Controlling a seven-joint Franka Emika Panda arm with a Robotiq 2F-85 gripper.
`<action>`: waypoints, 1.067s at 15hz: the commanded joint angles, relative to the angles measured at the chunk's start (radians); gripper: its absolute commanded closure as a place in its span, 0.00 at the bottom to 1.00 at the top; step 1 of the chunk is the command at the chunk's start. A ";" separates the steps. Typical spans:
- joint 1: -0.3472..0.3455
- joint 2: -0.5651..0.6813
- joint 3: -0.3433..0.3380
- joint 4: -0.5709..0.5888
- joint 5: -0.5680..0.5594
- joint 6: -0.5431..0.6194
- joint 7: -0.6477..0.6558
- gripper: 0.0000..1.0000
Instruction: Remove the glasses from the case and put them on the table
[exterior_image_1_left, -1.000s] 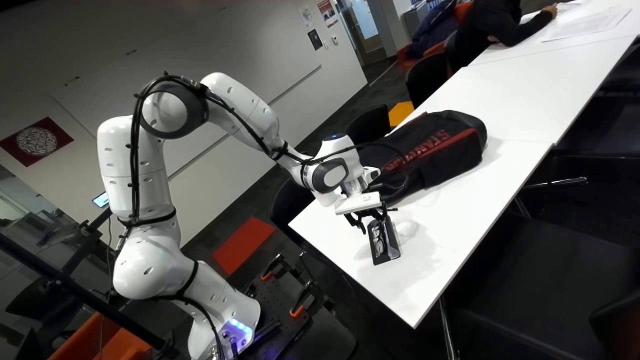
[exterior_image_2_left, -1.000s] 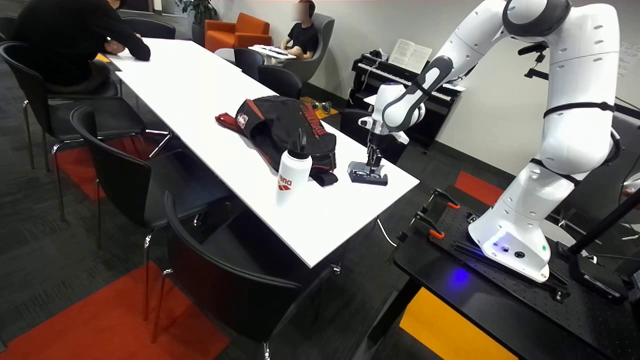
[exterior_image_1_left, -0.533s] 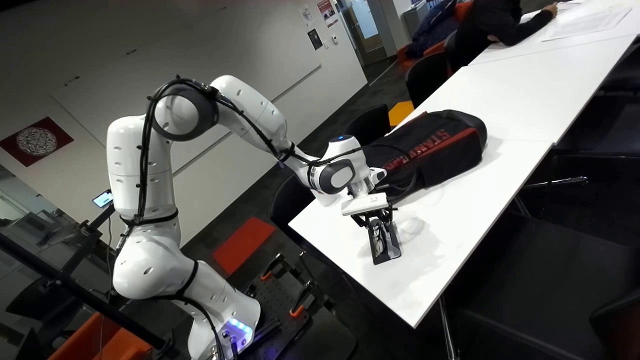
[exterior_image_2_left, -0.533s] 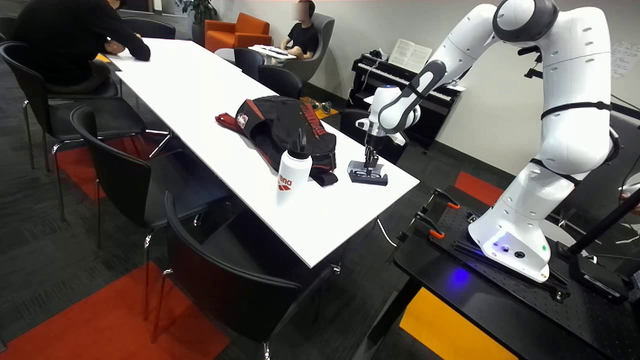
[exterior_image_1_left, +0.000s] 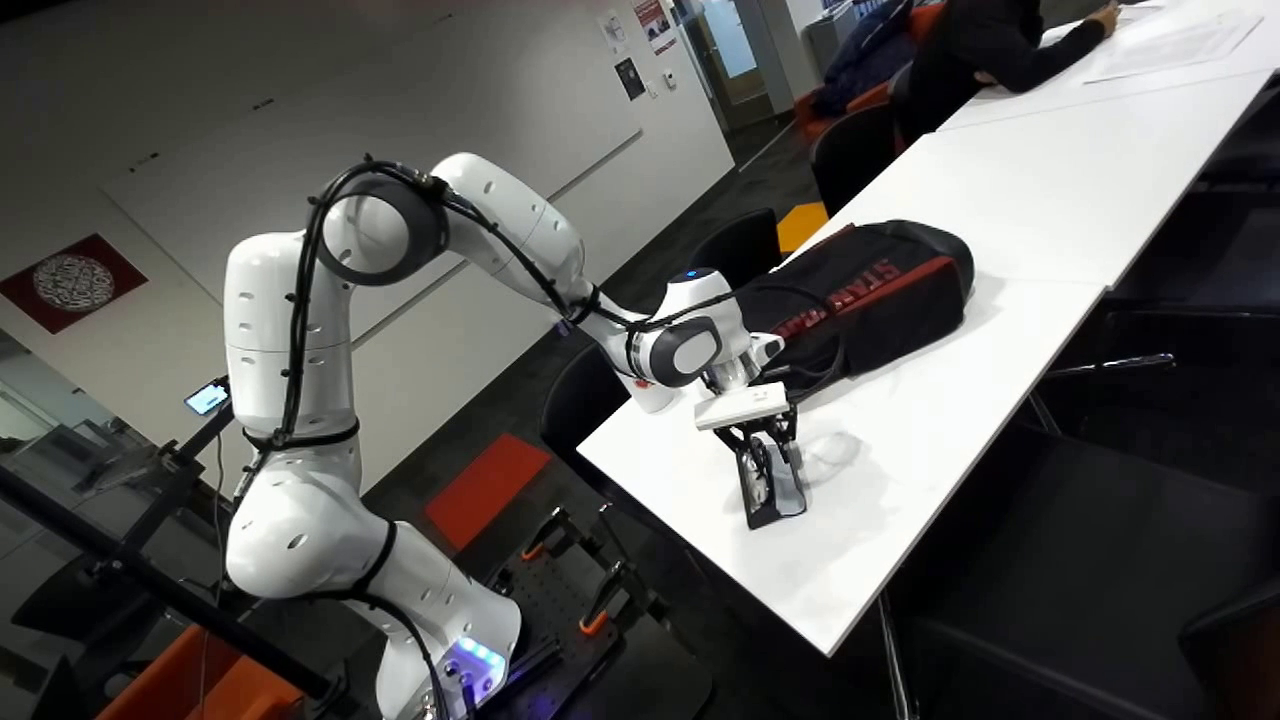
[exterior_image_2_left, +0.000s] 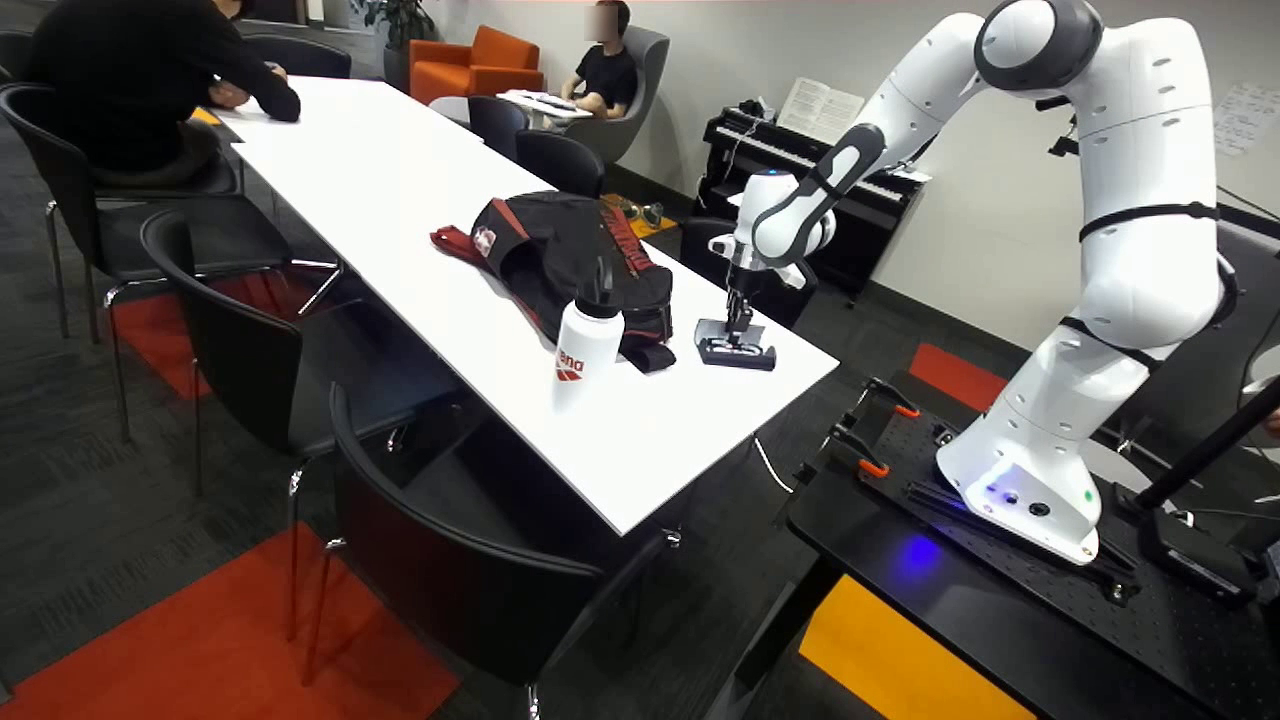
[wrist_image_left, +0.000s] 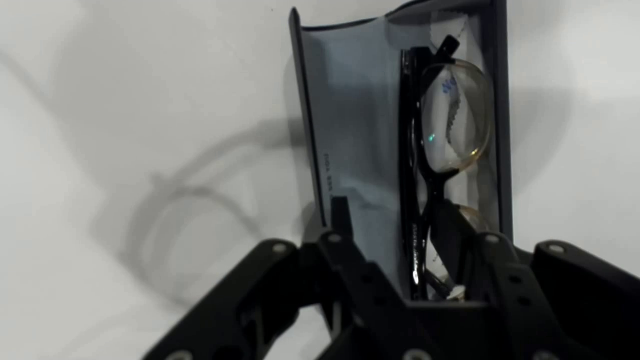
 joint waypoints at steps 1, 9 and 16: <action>0.015 0.035 -0.007 0.013 -0.032 0.007 0.014 0.53; 0.006 0.024 0.035 -0.032 -0.051 -0.026 -0.032 0.56; 0.026 0.023 0.009 -0.036 -0.071 -0.021 -0.004 1.00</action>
